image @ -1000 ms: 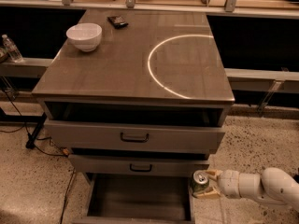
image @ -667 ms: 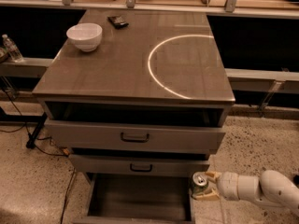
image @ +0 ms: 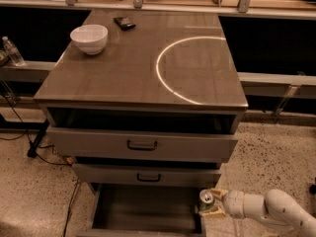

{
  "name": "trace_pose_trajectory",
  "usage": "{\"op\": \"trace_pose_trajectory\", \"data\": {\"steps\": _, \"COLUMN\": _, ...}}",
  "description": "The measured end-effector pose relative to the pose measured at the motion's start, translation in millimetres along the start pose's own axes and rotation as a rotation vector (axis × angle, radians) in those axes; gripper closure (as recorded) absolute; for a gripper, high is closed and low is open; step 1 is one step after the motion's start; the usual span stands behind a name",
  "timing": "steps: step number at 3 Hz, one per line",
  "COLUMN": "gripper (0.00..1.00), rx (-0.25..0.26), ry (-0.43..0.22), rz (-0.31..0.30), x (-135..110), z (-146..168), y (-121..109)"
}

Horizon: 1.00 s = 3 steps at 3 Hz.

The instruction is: Place green can into bottom drawer

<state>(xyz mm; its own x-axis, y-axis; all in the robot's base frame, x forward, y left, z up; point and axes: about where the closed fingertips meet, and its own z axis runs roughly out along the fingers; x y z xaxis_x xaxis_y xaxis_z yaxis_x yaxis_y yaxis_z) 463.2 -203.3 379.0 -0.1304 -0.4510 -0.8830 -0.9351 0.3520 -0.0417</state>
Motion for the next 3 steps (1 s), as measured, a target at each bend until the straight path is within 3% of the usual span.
{"op": "trace_pose_trajectory", "data": {"steps": 1, "gripper": 1.00, "rx": 0.008, "ry": -0.045, "rz": 0.021, "x": 30.9, "z": 28.7, "y": 3.3}}
{"op": "trace_pose_trajectory", "data": {"steps": 3, "gripper": 1.00, "rx": 0.026, "ry": -0.099, "rz": 0.016, "x": 54.1, "z": 72.6, "y": 11.6}}
